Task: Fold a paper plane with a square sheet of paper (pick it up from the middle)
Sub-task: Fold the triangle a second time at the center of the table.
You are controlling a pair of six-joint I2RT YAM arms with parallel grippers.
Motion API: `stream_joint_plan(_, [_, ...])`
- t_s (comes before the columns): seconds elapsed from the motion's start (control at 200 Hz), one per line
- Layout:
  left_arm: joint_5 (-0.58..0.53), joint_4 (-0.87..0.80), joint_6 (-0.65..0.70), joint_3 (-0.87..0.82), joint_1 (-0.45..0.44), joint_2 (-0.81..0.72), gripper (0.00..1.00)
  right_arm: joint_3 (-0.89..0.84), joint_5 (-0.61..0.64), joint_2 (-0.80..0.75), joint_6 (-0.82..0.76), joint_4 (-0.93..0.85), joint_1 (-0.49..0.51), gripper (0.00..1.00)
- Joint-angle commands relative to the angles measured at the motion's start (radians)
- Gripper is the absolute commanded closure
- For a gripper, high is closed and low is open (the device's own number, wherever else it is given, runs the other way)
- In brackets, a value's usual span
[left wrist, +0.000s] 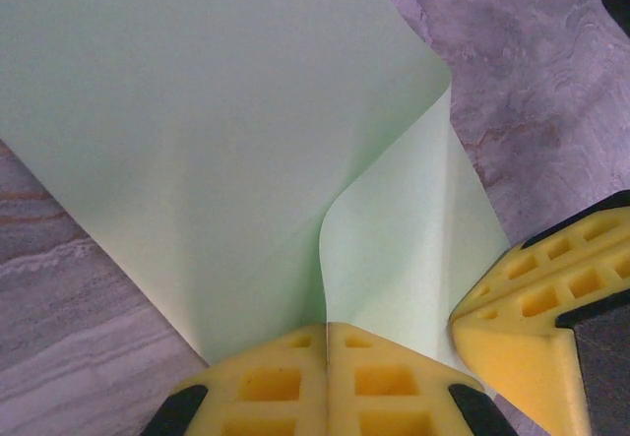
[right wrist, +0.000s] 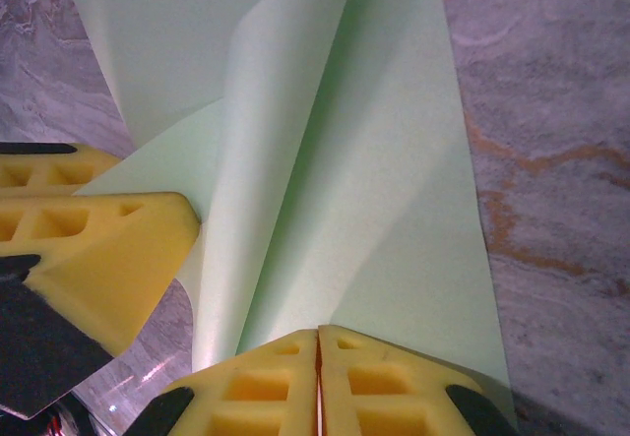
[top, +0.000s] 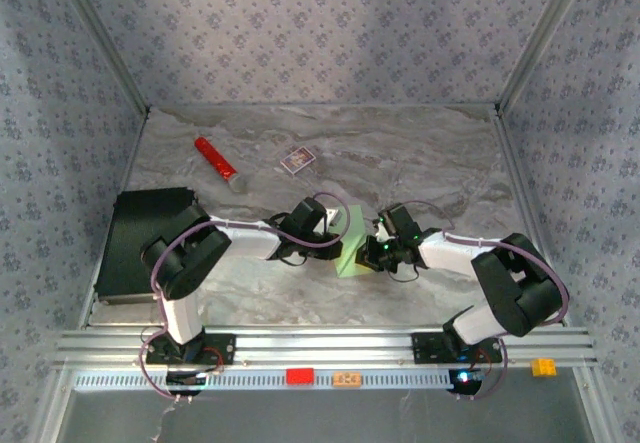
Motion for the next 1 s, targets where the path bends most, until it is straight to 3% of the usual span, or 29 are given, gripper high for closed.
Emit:
stream_joint_plan(0.0, [-0.019, -0.013, 0.032, 0.02, -0.003, -0.016, 0.96, -0.007, 0.035, 0.015, -0.019, -0.049, -0.005, 0.89])
stream_joint_plan(0.994, [-0.018, -0.001, 0.06, 0.029, -0.002, -0.034, 0.96, -0.01, 0.025, 0.016, -0.028, -0.044, -0.02, 0.89])
